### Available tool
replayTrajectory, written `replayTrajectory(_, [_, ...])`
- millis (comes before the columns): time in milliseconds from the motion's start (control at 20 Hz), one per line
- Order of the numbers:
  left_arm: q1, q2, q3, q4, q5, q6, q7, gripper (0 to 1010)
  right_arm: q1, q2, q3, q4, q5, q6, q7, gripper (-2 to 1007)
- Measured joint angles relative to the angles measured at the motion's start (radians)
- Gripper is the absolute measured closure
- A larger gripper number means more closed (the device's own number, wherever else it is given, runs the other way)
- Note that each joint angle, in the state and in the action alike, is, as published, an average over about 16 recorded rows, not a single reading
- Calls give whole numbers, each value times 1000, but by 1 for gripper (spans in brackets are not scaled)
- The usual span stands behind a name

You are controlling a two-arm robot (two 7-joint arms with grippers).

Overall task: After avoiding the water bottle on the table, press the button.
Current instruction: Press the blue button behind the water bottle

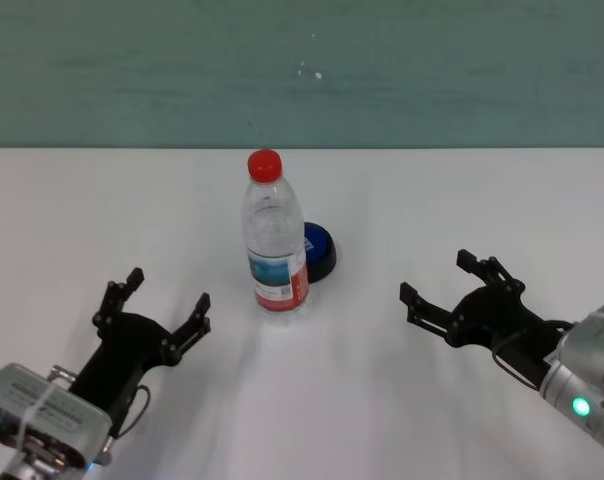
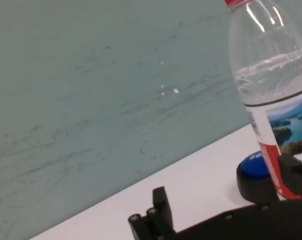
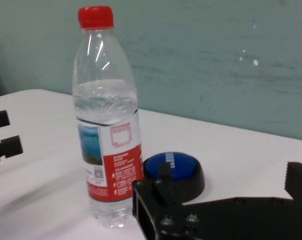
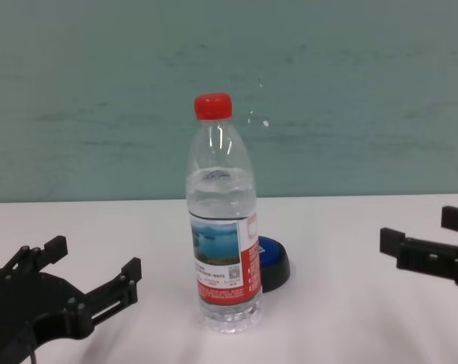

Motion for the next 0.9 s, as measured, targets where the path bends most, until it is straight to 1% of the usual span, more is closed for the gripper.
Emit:
replayTrajectory(300, [0,0,0,0,0,0,0,10,-4,-3,6,-3,-6,0,-7,1])
replayTrajectory(500, [0,0,0,0,0,0,0,10,3,-4,7,4,-8,0,-5,1])
replayTrajectory(700, [0,0,0,0,0,0,0,10,20,1,11,17,-7,3,4,1])
replayTrajectory(900, [0,0,0,0,0,0,0,10,49,9,18,36,-5,9,16,1])
